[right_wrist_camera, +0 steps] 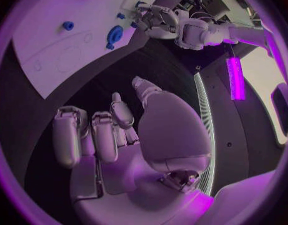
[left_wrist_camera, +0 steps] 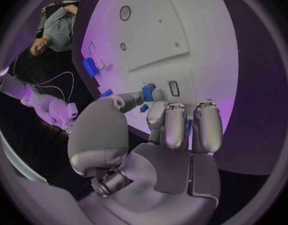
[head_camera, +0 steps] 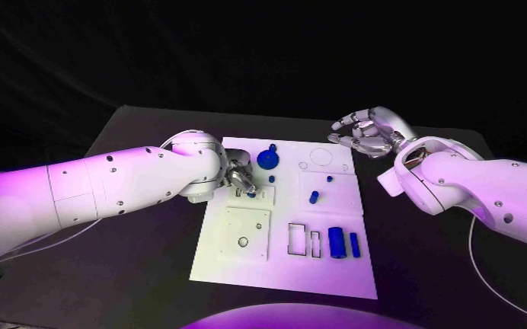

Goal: Assemble the parts on the task board

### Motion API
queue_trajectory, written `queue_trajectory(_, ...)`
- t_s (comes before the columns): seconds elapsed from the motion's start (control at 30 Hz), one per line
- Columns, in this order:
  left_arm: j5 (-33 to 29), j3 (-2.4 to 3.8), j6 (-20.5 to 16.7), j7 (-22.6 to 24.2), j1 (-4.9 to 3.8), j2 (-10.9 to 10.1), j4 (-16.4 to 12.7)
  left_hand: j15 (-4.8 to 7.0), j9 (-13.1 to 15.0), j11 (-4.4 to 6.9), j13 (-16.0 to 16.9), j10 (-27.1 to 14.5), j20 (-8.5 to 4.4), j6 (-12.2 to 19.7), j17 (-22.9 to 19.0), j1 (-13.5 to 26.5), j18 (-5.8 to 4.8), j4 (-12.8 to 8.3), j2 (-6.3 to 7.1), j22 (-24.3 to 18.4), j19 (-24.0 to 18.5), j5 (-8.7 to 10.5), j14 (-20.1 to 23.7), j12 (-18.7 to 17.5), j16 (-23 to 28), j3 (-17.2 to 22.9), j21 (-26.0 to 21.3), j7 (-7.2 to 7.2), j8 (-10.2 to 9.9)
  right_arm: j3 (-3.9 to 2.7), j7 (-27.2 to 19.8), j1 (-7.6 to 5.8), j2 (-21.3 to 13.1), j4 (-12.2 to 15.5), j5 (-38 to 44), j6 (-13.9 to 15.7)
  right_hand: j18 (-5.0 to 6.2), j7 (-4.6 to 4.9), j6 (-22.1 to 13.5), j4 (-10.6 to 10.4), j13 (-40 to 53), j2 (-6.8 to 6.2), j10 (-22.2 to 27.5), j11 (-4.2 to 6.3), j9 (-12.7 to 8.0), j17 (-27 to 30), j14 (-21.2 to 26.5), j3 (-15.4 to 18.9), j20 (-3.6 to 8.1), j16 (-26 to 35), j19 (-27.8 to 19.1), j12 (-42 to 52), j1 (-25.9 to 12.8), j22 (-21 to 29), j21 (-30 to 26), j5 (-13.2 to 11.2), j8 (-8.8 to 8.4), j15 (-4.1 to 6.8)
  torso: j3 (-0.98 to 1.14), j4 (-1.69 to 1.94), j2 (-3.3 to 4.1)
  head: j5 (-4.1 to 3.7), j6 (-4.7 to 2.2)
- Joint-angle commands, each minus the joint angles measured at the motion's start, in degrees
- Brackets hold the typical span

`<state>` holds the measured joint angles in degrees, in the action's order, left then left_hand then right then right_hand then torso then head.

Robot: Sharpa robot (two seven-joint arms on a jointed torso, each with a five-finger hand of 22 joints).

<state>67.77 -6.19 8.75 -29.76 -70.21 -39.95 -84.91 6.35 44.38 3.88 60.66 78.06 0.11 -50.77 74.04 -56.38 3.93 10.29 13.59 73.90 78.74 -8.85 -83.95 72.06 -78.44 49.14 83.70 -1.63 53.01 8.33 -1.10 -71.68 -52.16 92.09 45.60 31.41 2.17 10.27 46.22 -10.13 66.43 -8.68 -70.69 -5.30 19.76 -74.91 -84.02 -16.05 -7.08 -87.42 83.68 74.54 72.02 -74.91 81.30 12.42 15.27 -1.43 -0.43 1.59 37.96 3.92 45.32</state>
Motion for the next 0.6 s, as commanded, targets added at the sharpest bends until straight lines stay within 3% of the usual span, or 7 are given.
queue_trajectory(0.03,0.0,-0.07,1.2,0.0,0.07,0.1,0.0,0.33,-0.1,0.18,0.1,0.5,0.01,-2.8,0.1,0.9,-0.44,-1.5,0.04,0.2,0.6,0.09,-2.0,0.3,-0.1,1.0,0.2,2.16,0.1,0.00,-0.3,0.04,0.0,0.1,0.4,-0.6,0.55,-0.14,0.2,-0.4,-0.2,0.07,0.4,-0.04,0.0,-6.0,-3.9,0.1,-0.04,0.4,-0.3,-0.5,-0.6,-7.9,-0.5,0.2,0.38,0.38,-0.01,0.01,0.00,-0.04,0.06)
queue_trajectory(0.6,0.0,-0.07,1.5,0.0,0.07,0.2,0.3,0.41,-0.3,0.28,0.4,0.6,-0.08,-3.2,0.1,2.1,-0.53,0.3,-0.12,0.7,0.9,0.05,-2.1,0.6,0.0,-1.8,0.4,2.30,0.1,0.00,-0.4,0.04,-0.2,0.2,0.4,-0.6,0.56,-0.14,0.2,-0.5,-0.2,0.04,0.4,-0.04,0.0,-5.7,-3.9,0.2,-0.03,0.5,-0.4,-0.5,-0.7,-7.9,-0.5,0.1,0.39,0.37,0.02,0.00,0.00,-0.12,0.02)
